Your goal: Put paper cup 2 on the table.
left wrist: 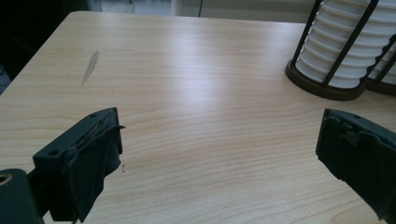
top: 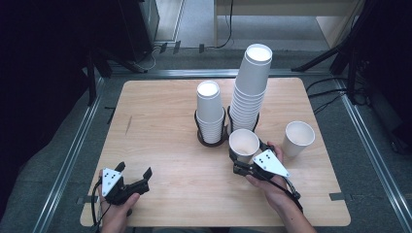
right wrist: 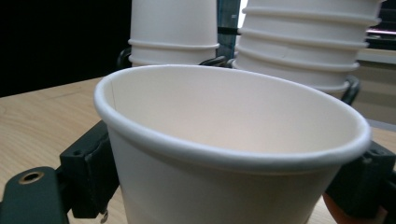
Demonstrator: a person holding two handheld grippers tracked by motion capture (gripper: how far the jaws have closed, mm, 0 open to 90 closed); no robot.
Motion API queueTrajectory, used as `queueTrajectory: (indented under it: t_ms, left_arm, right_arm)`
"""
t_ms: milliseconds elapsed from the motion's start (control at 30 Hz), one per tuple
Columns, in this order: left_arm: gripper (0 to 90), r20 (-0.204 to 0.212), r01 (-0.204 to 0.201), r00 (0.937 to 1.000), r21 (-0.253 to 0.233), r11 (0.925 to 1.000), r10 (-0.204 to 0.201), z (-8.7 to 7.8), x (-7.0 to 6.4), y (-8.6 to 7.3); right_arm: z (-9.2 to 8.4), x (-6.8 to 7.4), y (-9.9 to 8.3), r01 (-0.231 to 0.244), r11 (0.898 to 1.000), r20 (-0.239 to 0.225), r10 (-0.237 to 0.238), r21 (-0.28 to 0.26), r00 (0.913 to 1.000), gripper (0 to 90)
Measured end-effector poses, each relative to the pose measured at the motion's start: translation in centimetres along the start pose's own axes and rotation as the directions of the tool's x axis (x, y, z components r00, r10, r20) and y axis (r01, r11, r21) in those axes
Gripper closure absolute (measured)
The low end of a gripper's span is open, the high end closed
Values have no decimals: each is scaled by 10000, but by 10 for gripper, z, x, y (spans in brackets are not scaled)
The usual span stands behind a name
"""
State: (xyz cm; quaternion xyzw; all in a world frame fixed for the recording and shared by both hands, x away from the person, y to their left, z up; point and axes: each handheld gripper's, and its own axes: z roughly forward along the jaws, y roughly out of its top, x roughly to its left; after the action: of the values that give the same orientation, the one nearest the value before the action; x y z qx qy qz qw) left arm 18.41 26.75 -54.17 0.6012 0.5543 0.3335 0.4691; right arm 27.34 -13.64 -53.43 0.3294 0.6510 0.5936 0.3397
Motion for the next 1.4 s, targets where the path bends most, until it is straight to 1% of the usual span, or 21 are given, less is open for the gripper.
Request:
queueTrajectory:
  t_ms: [67,100,167,233,467,600,733,800,900,967,1033,1067,1100,1133,1167,1267,1300,1400]
  left_arm:
    - [5,2,-8,10000,33,10000,8,-1,0,-1]
    - [5,-6,-13,10000,35,10000,13,-1,0,-2]
    - [5,17,-52,10000,82,10000,52,-2,0,-2]
    - [5,19,-138,9999,97,9999,138,-2,-1,-3]
    - [5,64,-148,9999,115,9998,148,-1,-2,-3]
    - [5,98,-159,9998,132,9998,158,0,-3,-3]
    - [5,123,-199,9997,180,9996,196,1,-4,-3]
    - [5,117,-227,9997,182,9996,224,1,-4,-3]
    - [5,97,-221,9997,196,9996,219,2,-4,-3]
    - [5,105,-232,9997,209,9995,230,2,-4,-4]
    - [5,108,-234,9997,225,9995,232,3,-4,-4]
    - [5,128,-240,9996,232,9994,237,4,-5,-4]
    - [5,128,-240,9996,232,9994,237,4,-5,-4]
    - [5,139,-232,9996,220,9995,229,4,-5,-3]
    - [5,139,-232,9996,220,9995,229,4,-5,-3]
    - [5,152,-250,9996,230,9994,247,6,-6,-3]
    - [5,125,-252,9996,234,9994,249,6,-7,-2]
    - [5,57,-195,9998,299,9994,193,9,-8,-2]
  right_arm:
    - [3,4,-2,121,9998,-226,-118,142,9997,118]
    - [3,4,-2,121,9998,-226,-118,142,9997,118]
    - [5,7,-3,167,9996,-412,-156,249,9990,118]
    - [6,12,-5,380,9985,-673,-353,386,9971,118]
    - [7,17,-8,514,9970,-943,-458,579,9945,116]
    - [7,17,-10,285,9959,-872,-210,862,9960,113]
    - [7,17,-10,243,9942,-807,-159,1047,9966,109]
    - [7,16,-10,221,9941,-730,-144,1058,9972,108]
    - [7,16,-10,186,9939,-821,-97,1084,9966,105]
    - [6,17,-9,60,9936,-940,46,1130,9956,100]
    - [5,17,-9,11,9919,-969,113,1274,9952,89]
    - [5,17,-7,-130,9892,-1077,290,1461,9938,28]
    - [5,17,-7,-130,9892,-1077,290,1461,9938,28]
    - [4,17,-6,-205,9878,-1254,401,1541,9913,0]
    - [4,17,-6,-205,9878,-1254,401,1541,9913,0]
    - [2,17,-4,-306,9885,-1504,531,1479,9872,0]
    - [1,16,-3,-289,9895,-1532,507,1414,9869,0]
    - [-4,15,1,-193,9919,-1469,379,1259,9884,0]
